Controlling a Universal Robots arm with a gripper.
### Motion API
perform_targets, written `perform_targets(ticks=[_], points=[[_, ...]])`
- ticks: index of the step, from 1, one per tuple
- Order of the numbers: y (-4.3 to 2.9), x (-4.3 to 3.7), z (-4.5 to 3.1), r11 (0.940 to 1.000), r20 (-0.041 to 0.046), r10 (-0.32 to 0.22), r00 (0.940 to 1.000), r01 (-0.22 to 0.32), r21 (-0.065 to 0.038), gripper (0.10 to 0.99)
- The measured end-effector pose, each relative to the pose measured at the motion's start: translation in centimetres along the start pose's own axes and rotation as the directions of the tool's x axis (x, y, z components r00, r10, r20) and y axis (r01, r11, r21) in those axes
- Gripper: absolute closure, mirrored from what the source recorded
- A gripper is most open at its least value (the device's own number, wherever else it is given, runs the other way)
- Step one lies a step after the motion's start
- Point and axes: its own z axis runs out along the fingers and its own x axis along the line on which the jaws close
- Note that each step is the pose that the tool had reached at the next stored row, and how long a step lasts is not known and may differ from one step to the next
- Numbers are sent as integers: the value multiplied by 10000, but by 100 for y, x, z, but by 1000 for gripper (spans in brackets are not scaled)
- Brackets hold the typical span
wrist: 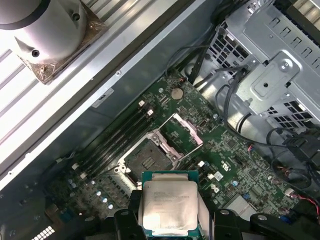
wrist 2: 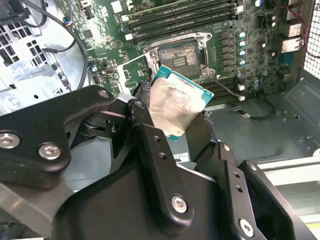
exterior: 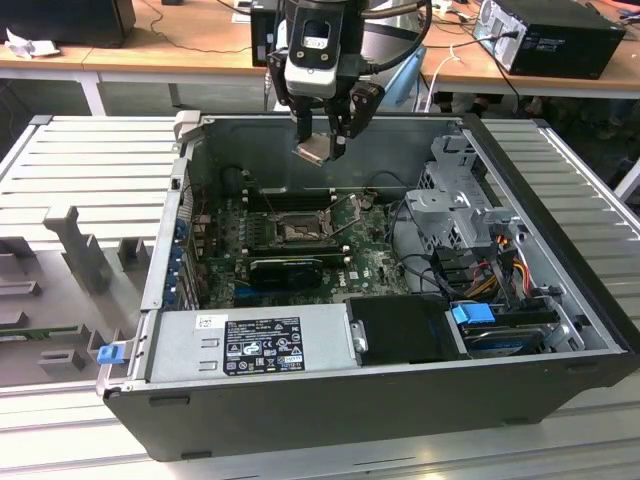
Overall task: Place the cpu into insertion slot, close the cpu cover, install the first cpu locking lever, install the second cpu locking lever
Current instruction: 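Place the cpu into insertion slot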
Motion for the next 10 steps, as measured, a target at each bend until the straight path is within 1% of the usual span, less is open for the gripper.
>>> perform_targets(ticks=[4, 10], points=[[0, 0, 1, 9992, 36, 403, 9992, -403, -8, 561], [0, 0, 2, 9957, 82, 927, 9957, -927, -21, 561]])
